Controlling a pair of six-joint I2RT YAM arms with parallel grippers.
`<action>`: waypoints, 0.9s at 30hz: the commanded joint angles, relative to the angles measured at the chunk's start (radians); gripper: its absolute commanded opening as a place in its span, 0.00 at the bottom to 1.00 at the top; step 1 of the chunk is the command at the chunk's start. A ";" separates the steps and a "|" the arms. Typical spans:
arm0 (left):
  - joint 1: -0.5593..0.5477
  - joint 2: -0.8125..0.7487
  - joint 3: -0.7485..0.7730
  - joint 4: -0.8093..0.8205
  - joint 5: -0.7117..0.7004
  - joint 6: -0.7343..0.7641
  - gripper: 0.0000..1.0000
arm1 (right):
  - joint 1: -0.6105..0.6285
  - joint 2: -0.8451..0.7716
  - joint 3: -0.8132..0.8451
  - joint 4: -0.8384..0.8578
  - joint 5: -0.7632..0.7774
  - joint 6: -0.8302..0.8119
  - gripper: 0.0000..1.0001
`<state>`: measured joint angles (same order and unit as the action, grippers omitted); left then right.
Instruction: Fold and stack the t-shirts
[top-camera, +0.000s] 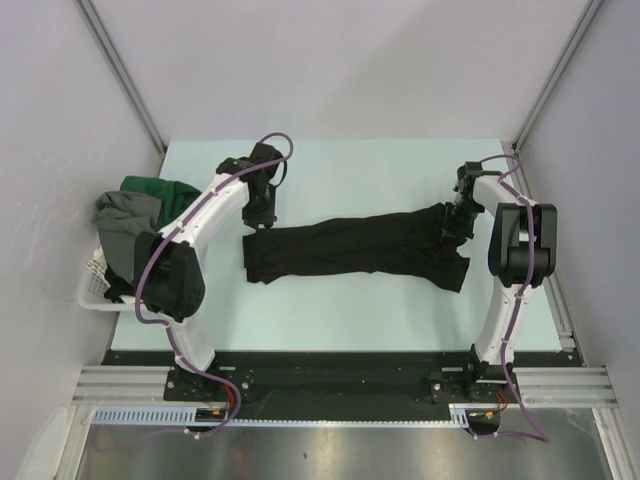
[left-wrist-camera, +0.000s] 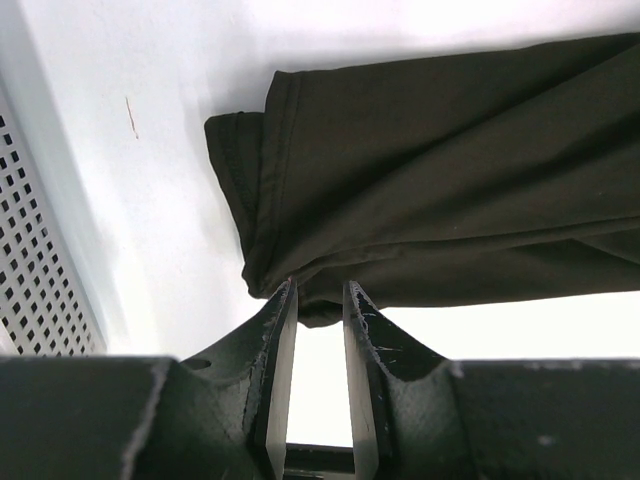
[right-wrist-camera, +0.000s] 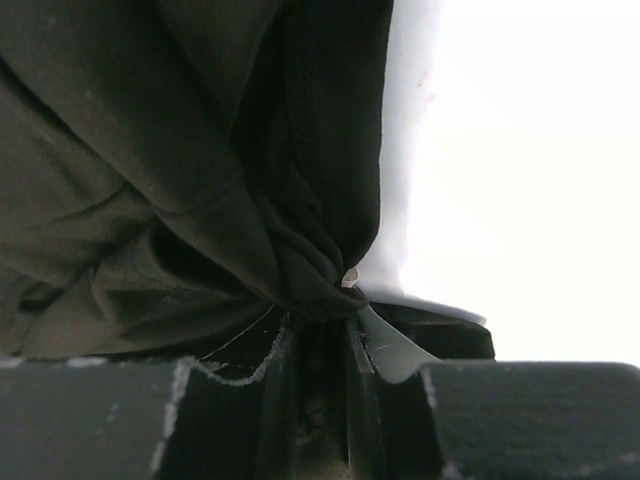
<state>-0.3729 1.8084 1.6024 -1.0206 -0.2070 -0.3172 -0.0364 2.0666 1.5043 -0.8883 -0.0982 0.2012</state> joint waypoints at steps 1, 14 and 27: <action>0.002 -0.050 -0.012 -0.007 -0.017 0.018 0.29 | -0.008 0.107 0.091 0.129 0.077 -0.035 0.12; 0.002 -0.118 -0.073 -0.003 -0.031 -0.006 0.29 | 0.010 0.345 0.606 0.057 0.071 -0.082 0.07; 0.000 -0.207 -0.179 -0.016 -0.023 -0.042 0.28 | 0.099 0.546 0.976 0.208 -0.083 -0.022 0.05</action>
<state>-0.3729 1.6604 1.4487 -1.0344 -0.2302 -0.3313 0.0200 2.6225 2.4630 -0.8520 -0.0967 0.1284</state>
